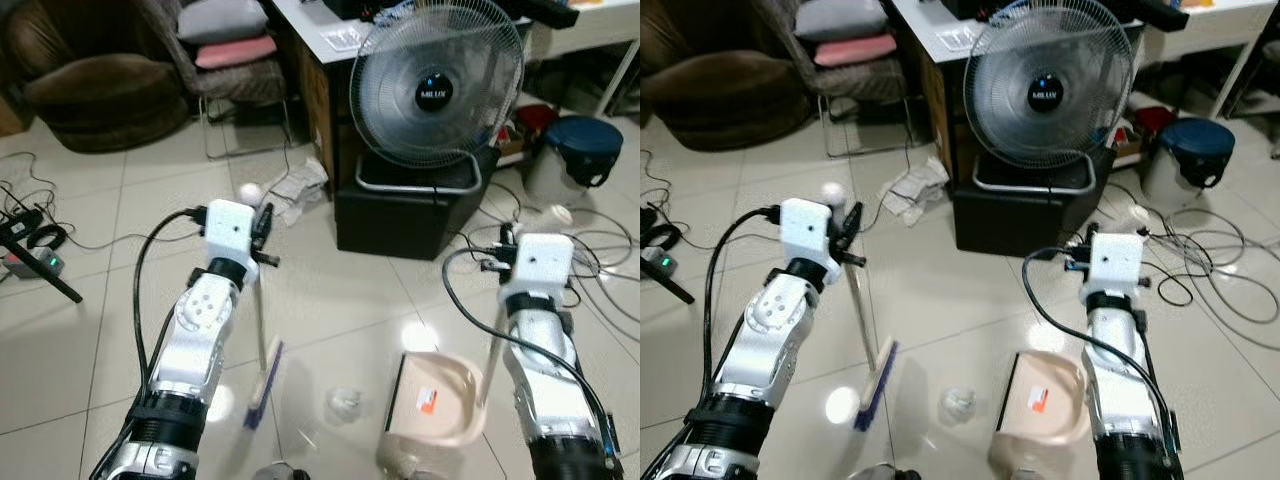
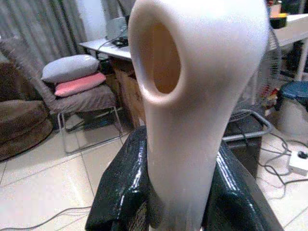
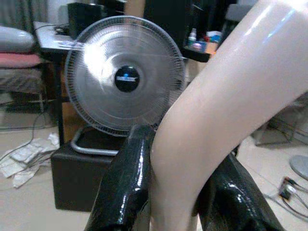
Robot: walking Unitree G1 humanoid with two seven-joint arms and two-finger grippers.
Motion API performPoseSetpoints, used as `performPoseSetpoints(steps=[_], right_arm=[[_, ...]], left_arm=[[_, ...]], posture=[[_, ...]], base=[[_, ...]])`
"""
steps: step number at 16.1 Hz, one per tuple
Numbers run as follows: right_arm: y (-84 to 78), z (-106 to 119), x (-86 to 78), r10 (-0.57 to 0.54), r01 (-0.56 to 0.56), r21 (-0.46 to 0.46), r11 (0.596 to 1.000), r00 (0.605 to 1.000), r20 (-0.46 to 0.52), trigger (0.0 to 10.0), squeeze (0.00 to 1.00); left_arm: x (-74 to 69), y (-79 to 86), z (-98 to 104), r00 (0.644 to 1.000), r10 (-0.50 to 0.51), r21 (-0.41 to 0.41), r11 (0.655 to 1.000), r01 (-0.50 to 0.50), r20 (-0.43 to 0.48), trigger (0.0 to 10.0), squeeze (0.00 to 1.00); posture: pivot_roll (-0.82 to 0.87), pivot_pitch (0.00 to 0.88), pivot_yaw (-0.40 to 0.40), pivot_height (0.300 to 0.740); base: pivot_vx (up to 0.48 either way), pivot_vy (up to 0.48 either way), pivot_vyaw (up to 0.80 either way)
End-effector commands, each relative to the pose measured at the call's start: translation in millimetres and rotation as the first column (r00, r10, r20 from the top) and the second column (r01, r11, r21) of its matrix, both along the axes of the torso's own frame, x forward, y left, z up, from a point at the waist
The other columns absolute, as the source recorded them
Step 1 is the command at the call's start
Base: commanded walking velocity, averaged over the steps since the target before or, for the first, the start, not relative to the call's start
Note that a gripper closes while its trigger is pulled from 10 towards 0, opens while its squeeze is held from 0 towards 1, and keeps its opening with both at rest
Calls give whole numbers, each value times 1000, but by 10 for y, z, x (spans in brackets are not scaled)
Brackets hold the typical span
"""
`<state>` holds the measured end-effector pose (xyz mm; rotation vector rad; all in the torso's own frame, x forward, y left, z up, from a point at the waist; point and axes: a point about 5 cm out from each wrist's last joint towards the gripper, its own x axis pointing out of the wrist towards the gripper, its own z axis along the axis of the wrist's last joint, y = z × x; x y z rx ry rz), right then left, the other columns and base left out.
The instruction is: Sweep floor
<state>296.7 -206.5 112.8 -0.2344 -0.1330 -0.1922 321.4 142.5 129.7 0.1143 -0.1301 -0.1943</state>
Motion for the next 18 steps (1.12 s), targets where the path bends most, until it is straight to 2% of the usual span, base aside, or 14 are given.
performPoseSetpoints(steps=[1, 2, 3, 5, 7, 10, 13, 15, 18], right_arm=[[104, 13, 60, 59, -58, -55, 997, 998, 15, 10000, 0], [232, -81, 129, 108, -109, -89, 990, 994, -9, 10000, 0], [255, -94, 137, 117, -117, -91, 989, 993, -8, 10000, 0], [444, -135, 234, 172, -170, -90, 981, 985, 7, 10000, 0], [548, -135, 272, 197, -194, -84, 977, 980, 33, 10000, 0], [707, -201, 303, 247, -245, -81, 966, 968, 29, 10000, 0], [871, -321, 259, 317, -315, -162, 935, 948, -17, 10000, 0], [912, -362, 238, 342, -342, -156, 927, 939, -26, 10000, 0], [982, -408, 207, 375, -375, -129, 918, 927, -31, 10000, 0]], left_arm=[[4, 30, 29, 999, 6, 33, 999, -7, 43, 10000, 0], [4, 7, 20, 998, -6, 39, 999, 4, 68, 10000, 0], [2, 5, 26, 997, -3, 30, 1000, 1, 75, 10000, 0], [9, -24, 91, 990, 1, -10, 1000, 0, 140, 10000, 0], [6, -48, 73, 988, 10, -34, 999, -4, 157, 10000, 0], [-3, -97, -12, 989, 1, -56, 998, 7, 148, 10000, 0], [-28, -216, -178, 994, -55, -39, 998, 59, 97, 10000, 0], [-16, -261, -226, 993, -77, -16, 997, 79, 92, 10000, 0], [36, -303, -242, 993, -77, -25, 997, 79, 84, 10000, 0]], posture=[[-26, 145, 89, 740], [-10, 152, 80, 740], [-3, 156, 76, 740], [21, 172, 67, 740], [32, 188, 67, 740], [30, 194, 73, 740], [20, 203, 80, 740], [18, 206, 81, 740], [22, 209, 79, 740]], base=[[0, 0, 0], [0, 0, 0], [0, 0, 0], [0, 0, 0], [0, 0, 0], [0, 0, 0], [0, 0, 0], [0, 0, 0], [0, 0, 0]])
